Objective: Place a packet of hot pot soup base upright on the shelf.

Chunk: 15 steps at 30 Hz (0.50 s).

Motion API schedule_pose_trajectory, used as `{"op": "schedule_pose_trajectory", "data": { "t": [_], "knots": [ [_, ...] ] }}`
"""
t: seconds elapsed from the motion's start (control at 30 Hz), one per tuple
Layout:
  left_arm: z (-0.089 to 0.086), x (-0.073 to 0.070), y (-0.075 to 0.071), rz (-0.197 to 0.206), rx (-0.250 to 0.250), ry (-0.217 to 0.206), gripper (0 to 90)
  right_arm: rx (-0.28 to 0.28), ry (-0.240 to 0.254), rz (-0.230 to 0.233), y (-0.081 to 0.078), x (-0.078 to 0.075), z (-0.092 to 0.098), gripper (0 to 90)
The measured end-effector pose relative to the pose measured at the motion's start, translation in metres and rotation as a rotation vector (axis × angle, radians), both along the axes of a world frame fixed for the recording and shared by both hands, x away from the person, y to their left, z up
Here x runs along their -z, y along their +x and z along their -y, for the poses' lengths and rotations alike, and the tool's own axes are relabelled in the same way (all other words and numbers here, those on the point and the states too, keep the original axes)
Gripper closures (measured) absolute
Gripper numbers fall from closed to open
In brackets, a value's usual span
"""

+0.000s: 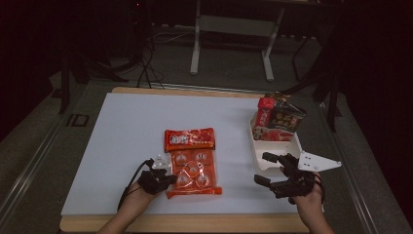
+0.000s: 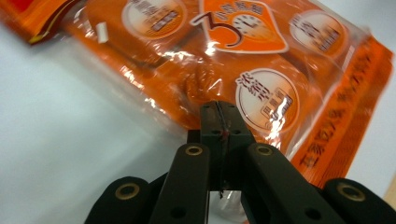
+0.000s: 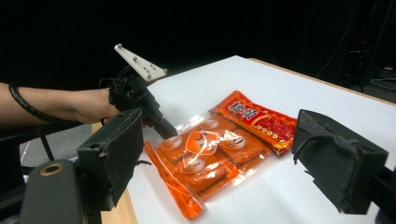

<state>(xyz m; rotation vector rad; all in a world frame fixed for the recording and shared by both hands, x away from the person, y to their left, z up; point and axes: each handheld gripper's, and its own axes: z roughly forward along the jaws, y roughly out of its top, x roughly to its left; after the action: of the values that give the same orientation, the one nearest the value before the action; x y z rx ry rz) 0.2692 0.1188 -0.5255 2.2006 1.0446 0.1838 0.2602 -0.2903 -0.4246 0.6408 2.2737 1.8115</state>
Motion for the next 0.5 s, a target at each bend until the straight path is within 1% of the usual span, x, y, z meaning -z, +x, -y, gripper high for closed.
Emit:
{"op": "schedule_pose_trajectory", "data": {
  "t": [0.07, 0.13, 0.17, 0.23, 0.27, 0.33, 0.37, 0.43, 0.5],
  "knots": [
    [0.003, 0.0, 0.0, -0.007, 0.009, -0.008, 90.0, -0.002, 0.003, 0.001, 0.0, 0.0, 0.0, 16.5],
    [0.003, -0.001, 0.001, -0.002, 0.016, -0.006, 90.0, -0.006, 0.004, 0.006, 0.0, 0.0, 0.0, 16.6],
    [0.002, -0.001, 0.002, -0.003, 0.009, -0.016, 90.0, -0.007, 0.006, 0.009, 0.0, 0.0, 0.0, 16.7],
    [0.0, -0.002, 0.005, 0.004, -0.005, -0.011, 90.0, -0.009, 0.008, 0.007, -0.001, 0.0, 0.001, 16.7],
    [-0.001, -0.002, 0.007, 0.01, -0.021, -0.017, 90.0, -0.009, 0.007, 0.009, -0.001, 0.0, 0.001, 16.7],
    [-0.004, -0.003, 0.012, 0.028, -0.056, -0.014, 90.0, -0.009, 0.005, 0.01, -0.001, 0.0, 0.001, 16.7],
    [-0.006, -0.004, 0.017, 0.032, -0.08, -0.027, 90.0, -0.007, 0.005, 0.011, -0.001, 0.0, 0.001, 16.7],
    [-0.009, -0.006, 0.024, 0.056, -0.111, -0.021, 90.0, -0.008, 0.005, 0.009, -0.001, 0.0, 0.002, 16.7],
    [-0.01, -0.006, 0.032, 0.063, -0.137, -0.022, 90.0, -0.007, 0.003, 0.008, -0.001, 0.0, 0.002, 16.7]
  ]
}}
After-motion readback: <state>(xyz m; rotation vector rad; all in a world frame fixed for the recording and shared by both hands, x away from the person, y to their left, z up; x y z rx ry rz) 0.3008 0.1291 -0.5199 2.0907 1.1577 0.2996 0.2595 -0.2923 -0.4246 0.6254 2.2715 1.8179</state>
